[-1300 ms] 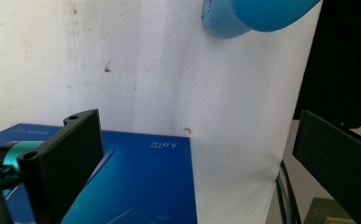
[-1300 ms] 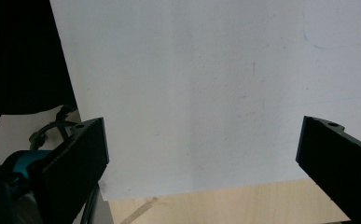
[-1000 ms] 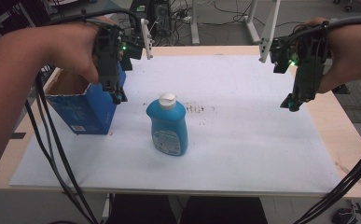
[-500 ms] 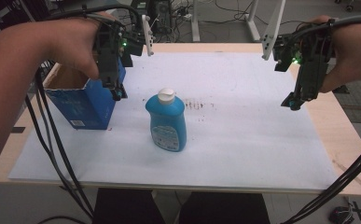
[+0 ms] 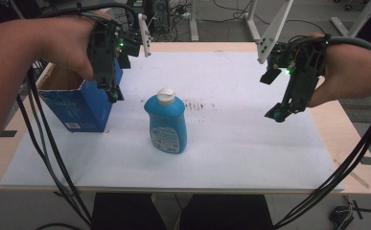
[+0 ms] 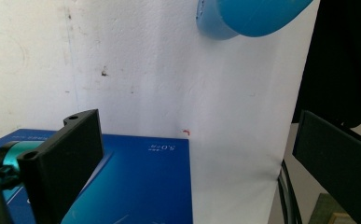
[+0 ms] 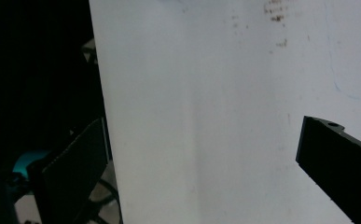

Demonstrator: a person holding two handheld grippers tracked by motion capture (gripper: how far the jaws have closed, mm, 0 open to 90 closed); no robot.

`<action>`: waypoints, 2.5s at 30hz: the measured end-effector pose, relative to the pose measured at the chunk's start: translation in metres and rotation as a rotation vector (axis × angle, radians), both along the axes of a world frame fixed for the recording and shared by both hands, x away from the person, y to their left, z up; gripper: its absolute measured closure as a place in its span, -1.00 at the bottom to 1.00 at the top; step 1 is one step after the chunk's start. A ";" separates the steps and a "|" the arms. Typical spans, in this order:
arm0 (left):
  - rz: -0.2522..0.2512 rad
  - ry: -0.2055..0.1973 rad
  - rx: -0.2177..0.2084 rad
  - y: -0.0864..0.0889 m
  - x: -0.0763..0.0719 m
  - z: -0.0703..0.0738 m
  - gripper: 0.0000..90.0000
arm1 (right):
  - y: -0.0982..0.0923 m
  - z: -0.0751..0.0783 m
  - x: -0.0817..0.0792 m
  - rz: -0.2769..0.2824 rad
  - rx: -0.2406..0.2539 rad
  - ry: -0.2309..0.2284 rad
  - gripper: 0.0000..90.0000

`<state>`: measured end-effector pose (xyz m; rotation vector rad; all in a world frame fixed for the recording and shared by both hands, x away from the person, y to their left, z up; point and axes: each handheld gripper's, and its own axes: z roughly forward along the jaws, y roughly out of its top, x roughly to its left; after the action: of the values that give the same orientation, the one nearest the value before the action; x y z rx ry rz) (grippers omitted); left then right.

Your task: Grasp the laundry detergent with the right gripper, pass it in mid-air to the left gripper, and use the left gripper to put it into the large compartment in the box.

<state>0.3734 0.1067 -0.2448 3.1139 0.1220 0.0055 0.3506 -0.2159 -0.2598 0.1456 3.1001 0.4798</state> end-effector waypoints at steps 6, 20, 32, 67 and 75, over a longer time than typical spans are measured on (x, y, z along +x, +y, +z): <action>0.001 0.007 -0.009 0.003 -0.001 -0.001 -0.96 | 0.010 -0.014 -0.009 0.002 0.129 0.029 -0.97; -0.008 0.009 -0.012 0.008 -0.004 -0.002 -0.96 | 0.035 -0.058 -0.015 -0.040 0.245 0.040 -0.97; -0.008 0.014 -0.019 0.011 -0.007 -0.003 -0.96 | 0.049 -0.084 -0.016 -0.108 0.371 0.050 -0.97; -0.017 0.002 -0.035 0.013 -0.006 -0.001 -0.96 | 0.113 -0.141 -0.019 -0.164 0.563 0.077 -0.97; -0.008 0.004 -0.038 0.017 -0.007 -0.002 -0.96 | 0.117 -0.144 -0.021 -0.200 0.649 0.046 -0.97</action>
<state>0.3663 0.1238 -0.2465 3.0764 0.1088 -0.0026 0.3299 -0.0985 -0.4042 0.4592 2.7952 1.4561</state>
